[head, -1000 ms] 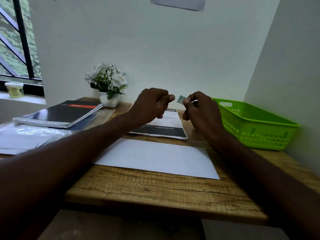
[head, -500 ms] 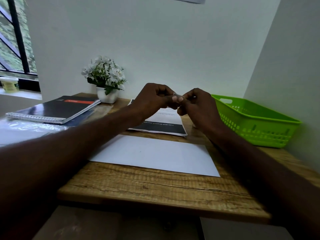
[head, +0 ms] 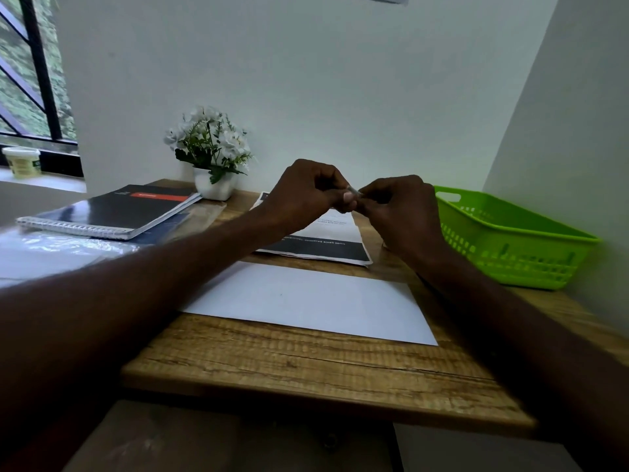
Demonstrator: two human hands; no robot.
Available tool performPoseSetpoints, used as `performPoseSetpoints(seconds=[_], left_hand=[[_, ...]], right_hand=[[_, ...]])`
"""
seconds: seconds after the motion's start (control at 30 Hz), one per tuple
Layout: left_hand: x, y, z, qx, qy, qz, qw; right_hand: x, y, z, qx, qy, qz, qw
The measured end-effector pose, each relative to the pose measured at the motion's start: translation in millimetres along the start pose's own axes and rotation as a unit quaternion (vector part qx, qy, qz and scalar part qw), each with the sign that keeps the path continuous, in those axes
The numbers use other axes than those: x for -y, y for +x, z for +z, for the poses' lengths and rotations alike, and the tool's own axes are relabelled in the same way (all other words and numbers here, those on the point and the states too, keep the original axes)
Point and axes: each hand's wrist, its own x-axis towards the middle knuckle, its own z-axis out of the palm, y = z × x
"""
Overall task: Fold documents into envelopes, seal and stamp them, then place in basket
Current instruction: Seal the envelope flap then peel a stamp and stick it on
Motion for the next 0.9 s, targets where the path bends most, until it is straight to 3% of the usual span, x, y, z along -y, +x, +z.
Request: performPoseSetpoints(seconds=[0.1,0.2,0.37,0.73,0.9], left_hand=[[-3,-1,1,-0.019,0.021,0.002,1.0],[-4,2,3,-0.047,0.115,0.02,0.992],[-8,1,3,-0.049,0.231,0.032,0.971],[-9,-5,4,-0.018,0.288,0.035,0.957],[-10,-5,4,-0.015,0.287,0.035,0.957]], right_hand=[[-1,1,-1,-0.003,-0.035,0.022,0.999],[7,-1,1,-0.007,-0.086,0.026,0.996],[18,-4,-3,-0.02,-0.155,-0.018,0.988],[22,-3,-2,0.005,-0.244,-0.067,0.967],[26,-5,-6,0.01,-0.222,-0.032,0.974]])
